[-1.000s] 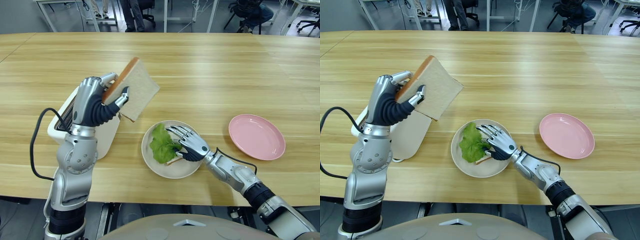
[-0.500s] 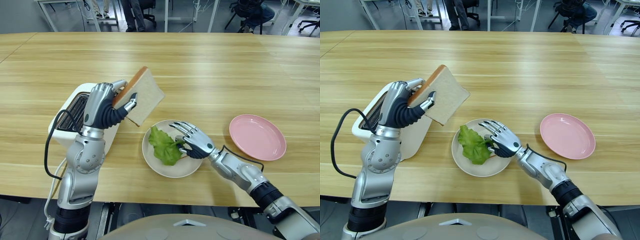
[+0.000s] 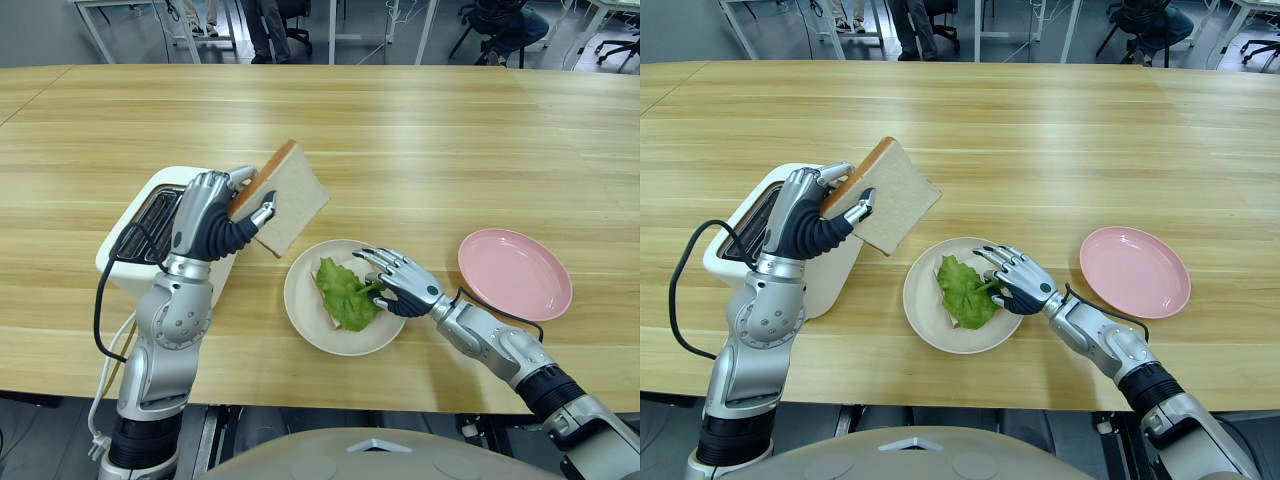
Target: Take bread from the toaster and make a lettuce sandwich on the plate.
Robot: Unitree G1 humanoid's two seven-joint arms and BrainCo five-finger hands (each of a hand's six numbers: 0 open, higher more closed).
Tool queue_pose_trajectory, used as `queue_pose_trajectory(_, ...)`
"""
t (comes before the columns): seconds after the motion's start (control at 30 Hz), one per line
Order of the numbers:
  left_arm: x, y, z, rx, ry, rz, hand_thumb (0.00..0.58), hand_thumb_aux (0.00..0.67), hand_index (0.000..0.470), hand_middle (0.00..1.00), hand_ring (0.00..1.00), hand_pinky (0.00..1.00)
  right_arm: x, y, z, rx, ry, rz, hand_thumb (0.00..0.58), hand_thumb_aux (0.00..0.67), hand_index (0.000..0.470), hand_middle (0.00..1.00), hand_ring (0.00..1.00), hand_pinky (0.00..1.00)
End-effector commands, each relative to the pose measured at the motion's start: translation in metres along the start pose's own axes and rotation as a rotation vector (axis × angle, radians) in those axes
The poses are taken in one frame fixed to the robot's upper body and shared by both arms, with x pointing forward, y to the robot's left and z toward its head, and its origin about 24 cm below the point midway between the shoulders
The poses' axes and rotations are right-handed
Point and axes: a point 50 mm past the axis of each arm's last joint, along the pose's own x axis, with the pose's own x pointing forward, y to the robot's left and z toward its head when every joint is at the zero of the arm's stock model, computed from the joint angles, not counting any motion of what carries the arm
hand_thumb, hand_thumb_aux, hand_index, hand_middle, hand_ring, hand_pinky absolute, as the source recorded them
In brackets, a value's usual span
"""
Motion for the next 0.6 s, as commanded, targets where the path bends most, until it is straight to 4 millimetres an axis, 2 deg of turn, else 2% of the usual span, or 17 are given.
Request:
queue_pose_trajectory(0.03,-0.002,-0.007,-0.003,-0.004,0.018,-0.034,0.580,0.670,0.460,1.00,1.00,1.00,0.002,0.009,-0.005,-0.039,0.032,0.044,0.237,0.155,0.106,0.00,0.00,0.00)
queue_pose_trajectory(0.07,-0.002,-0.008,-0.003,-0.006,0.020,-0.037,0.580,0.670,0.460,1.00,1.00,1.00,0.003,0.010,-0.006,-0.055,0.037,0.047,0.000,0.000,0.000,0.00,0.00,0.00)
queue_pose_trajectory(0.2,-0.003,-0.017,-0.003,-0.020,0.018,-0.073,0.580,0.670,0.460,1.00,1.00,1.00,0.004,0.007,-0.012,-0.113,0.071,0.012,0.000,0.000,0.000,0.00,0.00,0.00)
queue_pose_trajectory(0.3,-0.004,-0.024,-0.003,-0.033,0.019,-0.098,0.580,0.670,0.460,1.00,1.00,1.00,0.004,-0.002,-0.016,-0.179,0.079,-0.031,0.000,0.000,0.000,0.00,0.00,0.00)
queue_pose_trajectory(0.47,-0.009,-0.041,-0.002,-0.072,0.017,-0.170,0.580,0.670,0.460,1.00,1.00,1.00,0.000,-0.029,-0.021,-0.238,0.087,-0.128,0.000,0.000,0.000,0.00,0.00,0.00)
queue_pose_trajectory(0.6,-0.011,-0.054,-0.003,-0.168,0.027,-0.255,0.580,0.670,0.460,1.00,1.00,1.00,-0.008,-0.048,-0.022,-0.260,0.090,-0.192,0.000,0.000,0.000,0.00,0.00,0.00)
